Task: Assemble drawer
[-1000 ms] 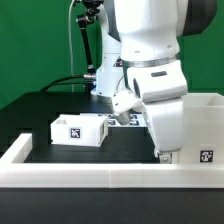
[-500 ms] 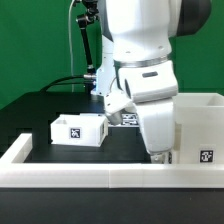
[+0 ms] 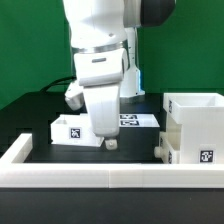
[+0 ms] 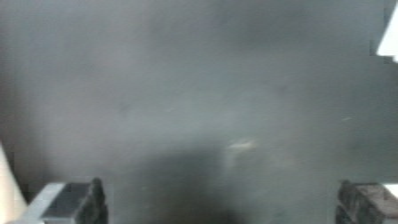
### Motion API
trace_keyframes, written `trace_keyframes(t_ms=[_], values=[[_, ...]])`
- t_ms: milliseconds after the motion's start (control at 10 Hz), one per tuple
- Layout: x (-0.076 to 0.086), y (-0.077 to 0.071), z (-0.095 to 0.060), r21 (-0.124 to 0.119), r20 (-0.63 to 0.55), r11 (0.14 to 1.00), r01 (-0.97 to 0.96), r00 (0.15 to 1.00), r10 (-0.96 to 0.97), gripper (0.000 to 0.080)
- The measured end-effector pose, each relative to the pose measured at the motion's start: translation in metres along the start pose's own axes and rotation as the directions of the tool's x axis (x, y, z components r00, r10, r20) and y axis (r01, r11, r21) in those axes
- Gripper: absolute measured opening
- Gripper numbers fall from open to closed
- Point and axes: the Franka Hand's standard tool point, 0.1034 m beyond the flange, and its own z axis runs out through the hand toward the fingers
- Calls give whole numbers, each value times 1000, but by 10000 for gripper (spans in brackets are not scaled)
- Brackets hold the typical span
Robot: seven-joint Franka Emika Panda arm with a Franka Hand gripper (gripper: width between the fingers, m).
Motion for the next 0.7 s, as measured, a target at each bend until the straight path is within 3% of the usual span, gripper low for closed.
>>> trace_keyframes(t_ms=[200,300,700], values=[[-12,-22,-12,-8,18,1000,0,1000,0,648],[-23,-38,-17,1,26,1000,6,1000,-6,648],[-24,-44,-16,8,27,995,-101,995,101,648]])
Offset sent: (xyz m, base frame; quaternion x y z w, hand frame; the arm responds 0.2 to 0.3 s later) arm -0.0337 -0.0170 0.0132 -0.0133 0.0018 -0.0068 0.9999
